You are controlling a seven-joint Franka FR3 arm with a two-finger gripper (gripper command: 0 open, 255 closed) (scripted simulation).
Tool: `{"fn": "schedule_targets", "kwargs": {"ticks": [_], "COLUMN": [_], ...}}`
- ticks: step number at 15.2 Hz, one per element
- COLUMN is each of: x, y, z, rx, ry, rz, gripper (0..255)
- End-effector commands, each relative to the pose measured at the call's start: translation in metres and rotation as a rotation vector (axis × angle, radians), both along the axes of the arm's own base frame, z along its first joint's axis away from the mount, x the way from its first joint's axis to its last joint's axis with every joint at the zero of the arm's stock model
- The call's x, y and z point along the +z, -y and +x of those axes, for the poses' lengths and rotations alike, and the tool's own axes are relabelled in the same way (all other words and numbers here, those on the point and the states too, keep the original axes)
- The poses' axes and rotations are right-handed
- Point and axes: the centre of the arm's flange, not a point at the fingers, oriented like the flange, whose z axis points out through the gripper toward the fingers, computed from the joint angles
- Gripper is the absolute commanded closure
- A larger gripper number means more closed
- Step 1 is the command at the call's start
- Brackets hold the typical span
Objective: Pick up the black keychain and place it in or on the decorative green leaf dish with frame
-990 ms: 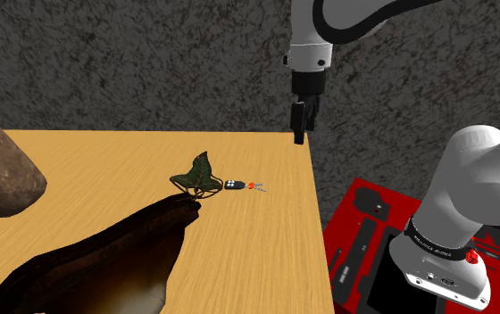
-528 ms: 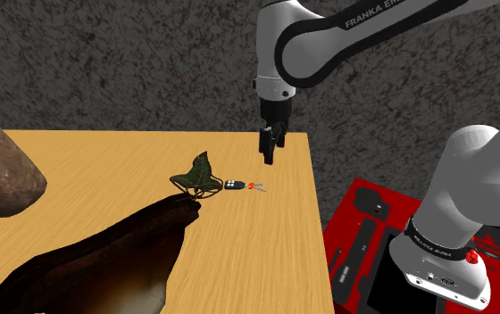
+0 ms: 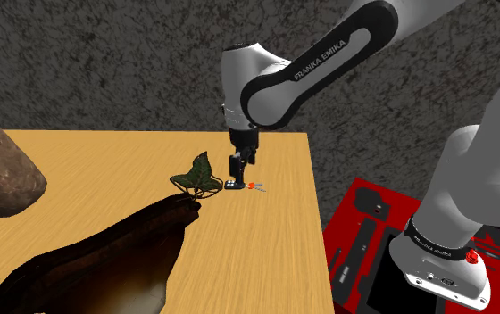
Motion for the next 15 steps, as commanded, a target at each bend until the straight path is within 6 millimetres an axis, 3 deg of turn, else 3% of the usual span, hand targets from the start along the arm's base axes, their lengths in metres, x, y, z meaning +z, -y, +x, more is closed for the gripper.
{"fn": "schedule_targets", "kwargs": {"ticks": [1, 8, 15], "x": [-0.008, -0.048, -0.048], "y": [-0.012, -0.013, -0.013], "z": [0.007, 0.009, 0.009], "rx": [0.01, 0.01, 0.01], "ry": [0.01, 0.01, 0.01], "rz": [-0.004, -0.004, -0.004], "gripper": [0, 0, 0]}}
